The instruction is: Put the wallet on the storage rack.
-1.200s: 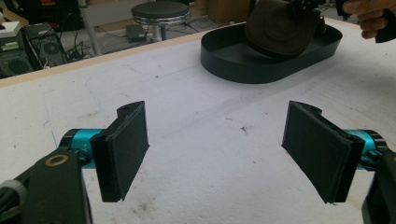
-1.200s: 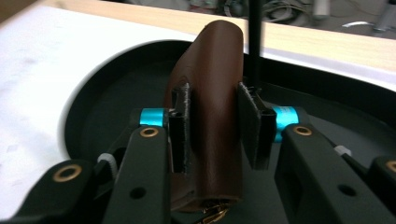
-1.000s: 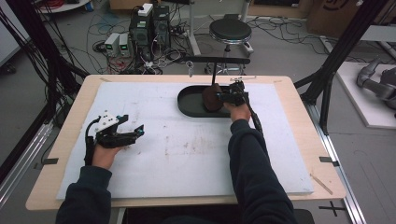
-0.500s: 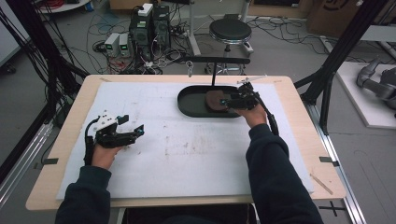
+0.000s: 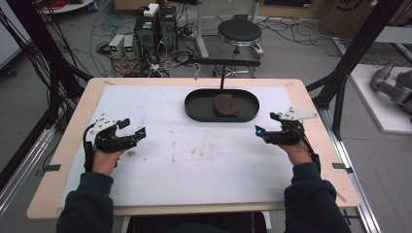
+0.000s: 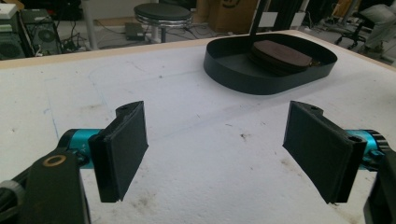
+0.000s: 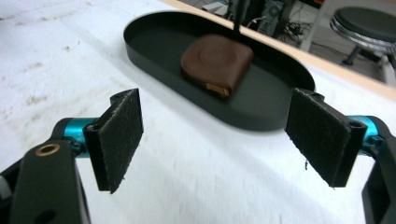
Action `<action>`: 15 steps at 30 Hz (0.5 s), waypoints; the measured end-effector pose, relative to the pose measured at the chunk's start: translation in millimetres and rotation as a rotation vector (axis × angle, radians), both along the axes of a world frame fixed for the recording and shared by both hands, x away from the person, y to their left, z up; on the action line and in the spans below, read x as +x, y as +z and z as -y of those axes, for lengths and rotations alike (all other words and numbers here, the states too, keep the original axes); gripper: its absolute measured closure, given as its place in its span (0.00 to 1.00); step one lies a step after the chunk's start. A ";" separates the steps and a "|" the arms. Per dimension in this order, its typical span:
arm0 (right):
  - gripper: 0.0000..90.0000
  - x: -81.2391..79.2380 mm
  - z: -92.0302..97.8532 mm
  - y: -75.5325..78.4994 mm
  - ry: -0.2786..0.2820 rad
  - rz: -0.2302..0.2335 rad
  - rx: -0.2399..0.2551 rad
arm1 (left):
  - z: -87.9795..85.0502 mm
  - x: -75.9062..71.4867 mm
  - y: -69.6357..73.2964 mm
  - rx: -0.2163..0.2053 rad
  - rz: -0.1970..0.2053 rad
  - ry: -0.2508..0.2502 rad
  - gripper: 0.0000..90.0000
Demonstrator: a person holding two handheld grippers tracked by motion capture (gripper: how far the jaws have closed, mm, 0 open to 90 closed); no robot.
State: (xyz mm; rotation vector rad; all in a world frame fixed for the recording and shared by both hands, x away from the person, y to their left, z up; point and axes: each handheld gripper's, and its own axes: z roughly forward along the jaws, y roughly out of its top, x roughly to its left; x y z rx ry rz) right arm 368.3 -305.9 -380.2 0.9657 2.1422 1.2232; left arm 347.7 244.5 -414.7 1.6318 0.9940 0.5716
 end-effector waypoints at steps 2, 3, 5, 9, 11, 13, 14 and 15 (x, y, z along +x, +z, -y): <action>0.22 -9.8 9.5 -6.3 -0.024 -0.002 0.008 | -0.2 0.4 -0.1 0.006 0.007 0.005 0.24; 0.22 -13.9 13.5 -9.4 -0.036 -0.005 0.005 | 0.0 0.6 -0.4 0.008 0.010 0.009 0.24; 0.22 -22.4 19.9 -17.1 -0.062 -0.002 0.006 | -0.1 0.9 -0.3 0.007 0.014 0.010 0.24; 0.22 -28.8 25.8 -22.7 -0.085 -0.005 -0.008 | -0.8 1.5 0.1 0.005 0.030 0.019 0.24; 0.22 -28.0 27.0 -21.7 -0.083 0.004 0.001 | -1.3 1.4 0.1 0.007 0.031 0.020 0.24; 0.22 -27.1 26.2 -21.3 -0.085 0.006 0.005 | -1.5 0.6 0.7 0.012 0.032 0.020 0.24; 0.22 -26.7 25.3 -21.7 -0.084 0.007 0.004 | -1.3 0.0 1.1 0.014 0.035 0.019 0.24; 0.22 -26.5 24.6 -22.0 -0.083 0.007 0.000 | -0.9 -0.7 1.5 0.015 0.038 0.017 0.24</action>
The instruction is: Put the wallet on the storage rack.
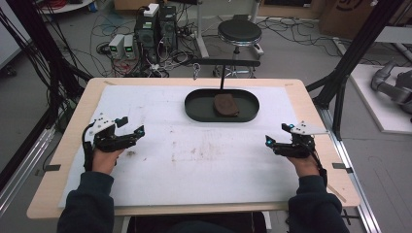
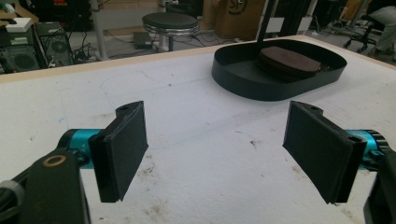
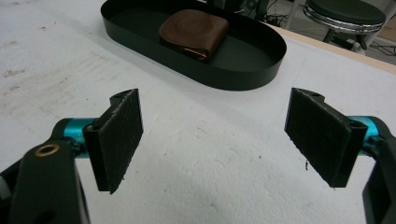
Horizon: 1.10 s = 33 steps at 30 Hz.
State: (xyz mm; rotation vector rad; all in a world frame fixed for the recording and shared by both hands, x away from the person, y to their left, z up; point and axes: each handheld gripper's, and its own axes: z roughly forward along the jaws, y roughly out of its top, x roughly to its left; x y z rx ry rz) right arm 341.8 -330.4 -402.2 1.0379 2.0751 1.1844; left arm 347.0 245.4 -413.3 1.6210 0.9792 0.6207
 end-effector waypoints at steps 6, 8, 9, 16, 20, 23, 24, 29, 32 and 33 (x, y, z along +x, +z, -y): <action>0.22 -1.3 -3.7 -0.6 0.000 -0.004 0.008 | -0.1 -6.2 0.0 0.008 0.002 -0.013 0.24; 0.22 -2.4 -4.5 -0.6 -0.002 -0.003 -0.004 | -0.6 -7.4 -0.3 0.007 0.000 -0.013 0.24; 0.22 -3.0 -5.1 -0.6 -0.003 -0.006 -0.004 | -1.0 -7.6 -0.4 0.008 0.002 -0.014 0.24; 0.22 0.9 -7.9 -2.8 0.009 -0.014 -0.022 | -1.9 -10.5 -3.0 0.012 -0.003 -0.016 0.24; 0.22 3.2 -10.9 -3.9 0.014 -0.015 -0.031 | -2.5 -11.9 -3.6 0.013 -0.004 -0.015 0.24; 0.22 3.4 -10.9 -4.0 0.014 -0.015 -0.033 | -1.9 -12.2 -3.4 0.017 -0.003 -0.017 0.24; 0.22 3.2 -10.9 -3.9 0.014 -0.016 -0.031 | -1.5 -12.3 -3.5 0.018 -0.003 -0.016 0.24; 0.22 2.4 -9.6 -3.2 0.010 -0.015 -0.028 | -1.7 -11.5 -3.8 0.017 -0.001 -0.013 0.24; 0.22 2.2 -8.8 -3.3 0.004 -0.017 -0.027 | -2.7 -10.5 -4.0 0.014 -0.001 -0.006 0.24; 0.22 2.2 -8.1 -3.5 0.004 -0.017 -0.028 | -2.8 -10.1 -4.1 0.012 -0.001 -0.006 0.24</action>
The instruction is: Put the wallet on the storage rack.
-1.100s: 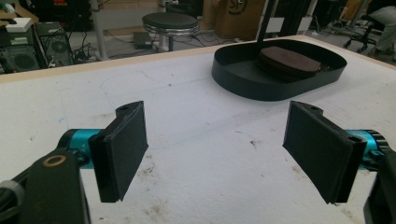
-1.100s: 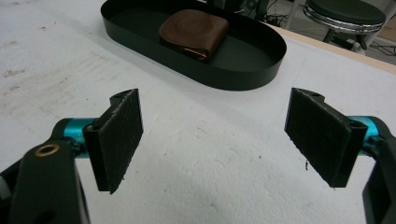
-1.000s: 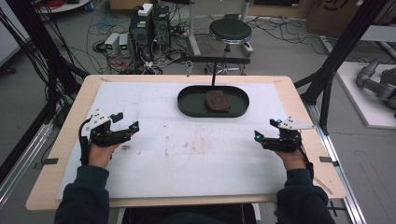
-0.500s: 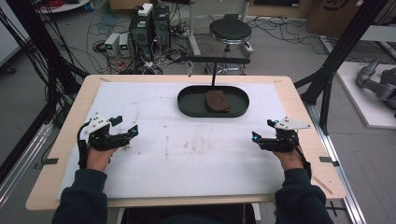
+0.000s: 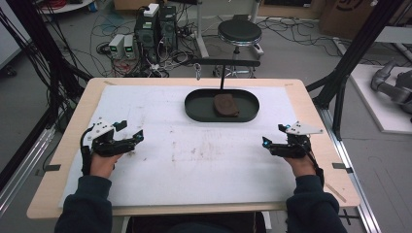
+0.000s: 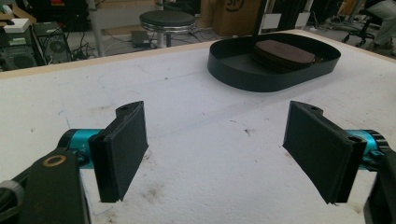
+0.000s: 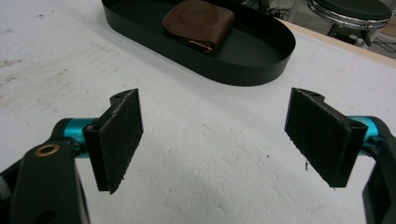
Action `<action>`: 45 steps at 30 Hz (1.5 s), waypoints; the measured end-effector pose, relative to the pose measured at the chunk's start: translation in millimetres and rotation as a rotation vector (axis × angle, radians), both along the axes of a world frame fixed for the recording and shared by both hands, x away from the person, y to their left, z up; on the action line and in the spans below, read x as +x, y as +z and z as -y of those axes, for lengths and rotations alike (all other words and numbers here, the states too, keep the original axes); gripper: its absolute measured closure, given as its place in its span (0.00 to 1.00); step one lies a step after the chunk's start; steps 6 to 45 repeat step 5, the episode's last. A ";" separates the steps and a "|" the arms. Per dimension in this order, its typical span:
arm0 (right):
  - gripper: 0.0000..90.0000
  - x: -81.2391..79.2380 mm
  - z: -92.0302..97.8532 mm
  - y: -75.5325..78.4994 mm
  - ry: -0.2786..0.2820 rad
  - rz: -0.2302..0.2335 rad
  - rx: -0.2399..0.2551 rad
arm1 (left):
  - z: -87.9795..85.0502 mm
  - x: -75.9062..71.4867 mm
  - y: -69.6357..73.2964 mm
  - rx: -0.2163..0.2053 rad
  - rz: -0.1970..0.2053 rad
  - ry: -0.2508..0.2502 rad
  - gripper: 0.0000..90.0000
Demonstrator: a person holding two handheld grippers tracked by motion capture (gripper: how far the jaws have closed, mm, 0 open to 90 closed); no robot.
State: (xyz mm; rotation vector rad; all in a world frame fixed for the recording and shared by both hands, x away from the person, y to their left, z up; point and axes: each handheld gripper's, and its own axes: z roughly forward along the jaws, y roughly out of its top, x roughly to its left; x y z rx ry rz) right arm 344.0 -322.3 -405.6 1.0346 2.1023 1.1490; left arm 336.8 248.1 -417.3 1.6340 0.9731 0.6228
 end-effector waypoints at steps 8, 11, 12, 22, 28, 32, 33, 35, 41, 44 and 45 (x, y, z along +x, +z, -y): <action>0.22 0.0 2.8 0.3 -0.014 0.004 0.000 | -1.4 1.4 -0.5 -0.001 -0.001 0.009 0.24; 0.22 0.0 2.8 0.3 -0.014 0.004 0.000 | -1.4 1.4 -0.5 -0.001 -0.001 0.009 0.24; 0.22 0.0 2.8 0.3 -0.014 0.004 0.000 | -1.4 1.4 -0.5 -0.001 -0.001 0.009 0.24; 0.22 0.0 2.8 0.3 -0.014 0.004 0.000 | -1.4 1.4 -0.5 -0.001 -0.001 0.009 0.24; 0.22 0.0 2.8 0.3 -0.014 0.004 0.000 | -1.4 1.4 -0.5 -0.001 -0.001 0.009 0.24; 0.22 0.0 2.8 0.3 -0.014 0.004 0.000 | -1.4 1.4 -0.5 -0.001 -0.001 0.009 0.24; 0.22 0.0 2.8 0.3 -0.014 0.004 0.000 | -1.4 1.4 -0.5 -0.001 -0.001 0.009 0.24; 0.22 0.0 2.8 0.3 -0.014 0.004 0.000 | -1.4 1.4 -0.5 -0.001 -0.001 0.009 0.24; 0.22 0.0 2.8 0.3 -0.014 0.004 0.000 | -1.4 1.4 -0.5 -0.001 -0.001 0.009 0.24; 0.22 0.0 2.8 0.3 -0.014 0.004 0.000 | -1.4 1.4 -0.5 -0.001 -0.001 0.009 0.24; 0.22 0.0 2.8 0.3 -0.014 0.004 0.000 | -1.4 1.4 -0.5 -0.001 -0.001 0.009 0.24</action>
